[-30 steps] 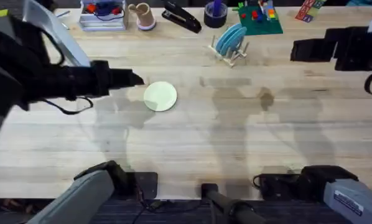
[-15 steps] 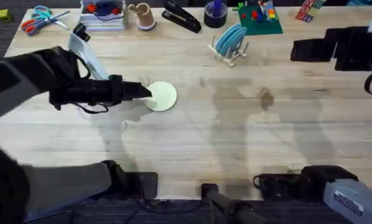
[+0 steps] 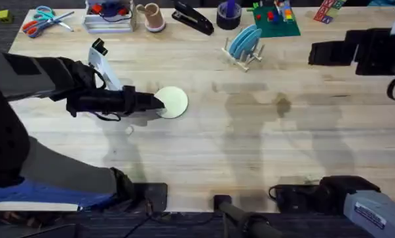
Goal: Pick up the plates from the table one by one and place each into a slot on the dish rack.
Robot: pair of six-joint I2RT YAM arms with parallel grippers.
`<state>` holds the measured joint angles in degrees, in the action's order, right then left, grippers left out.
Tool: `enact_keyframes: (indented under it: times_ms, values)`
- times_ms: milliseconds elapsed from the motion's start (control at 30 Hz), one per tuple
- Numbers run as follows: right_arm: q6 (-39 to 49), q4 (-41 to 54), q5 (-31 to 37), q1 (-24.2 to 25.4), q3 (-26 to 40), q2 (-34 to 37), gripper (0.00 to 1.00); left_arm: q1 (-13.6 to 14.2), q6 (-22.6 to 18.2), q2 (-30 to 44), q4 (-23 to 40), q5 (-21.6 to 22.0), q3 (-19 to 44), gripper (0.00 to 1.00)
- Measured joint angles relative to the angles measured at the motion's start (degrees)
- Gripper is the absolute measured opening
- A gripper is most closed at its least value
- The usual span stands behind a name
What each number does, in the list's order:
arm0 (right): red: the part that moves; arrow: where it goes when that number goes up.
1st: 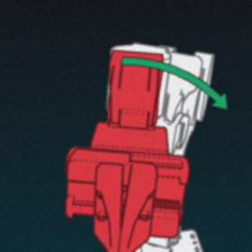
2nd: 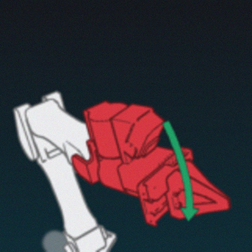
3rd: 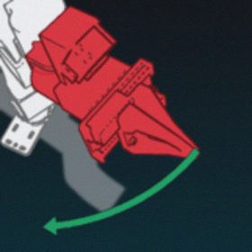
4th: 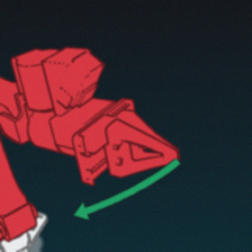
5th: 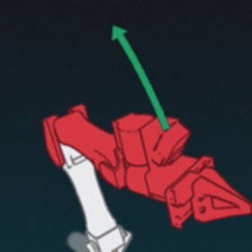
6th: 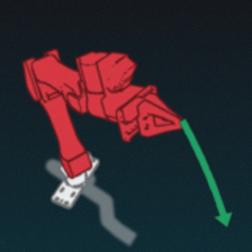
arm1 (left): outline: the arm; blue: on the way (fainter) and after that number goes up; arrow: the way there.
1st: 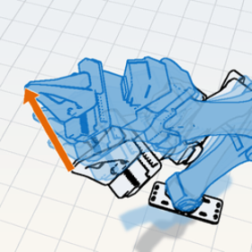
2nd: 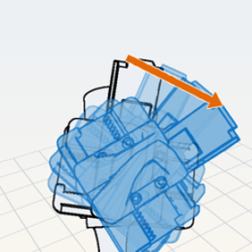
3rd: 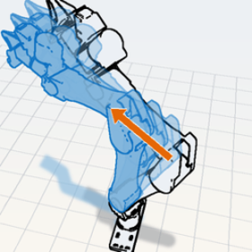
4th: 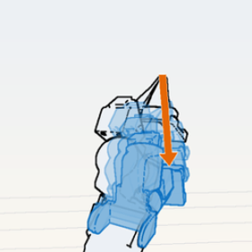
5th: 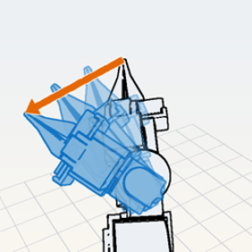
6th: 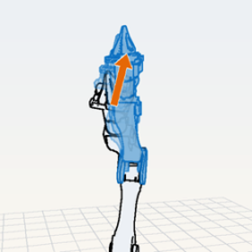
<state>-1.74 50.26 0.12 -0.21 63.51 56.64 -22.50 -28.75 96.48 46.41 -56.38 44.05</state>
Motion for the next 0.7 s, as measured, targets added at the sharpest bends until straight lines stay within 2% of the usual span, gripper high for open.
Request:
enact_keyframes:
  times_ms: [333, 700]
  values:
    - [0.00, 0.02, 0.00, 0.00, 0.00, 0.00, 0.995, -2.42, -0.44, 0.00, -1.76, 0.68, 0.00, 0.042]
    - [0.00, 0.02, 0.00, 0.00, 0.00, 0.00, 0.993, -2.40, -0.35, 0.48, -3.61, 0.66, 0.00, 0.040]
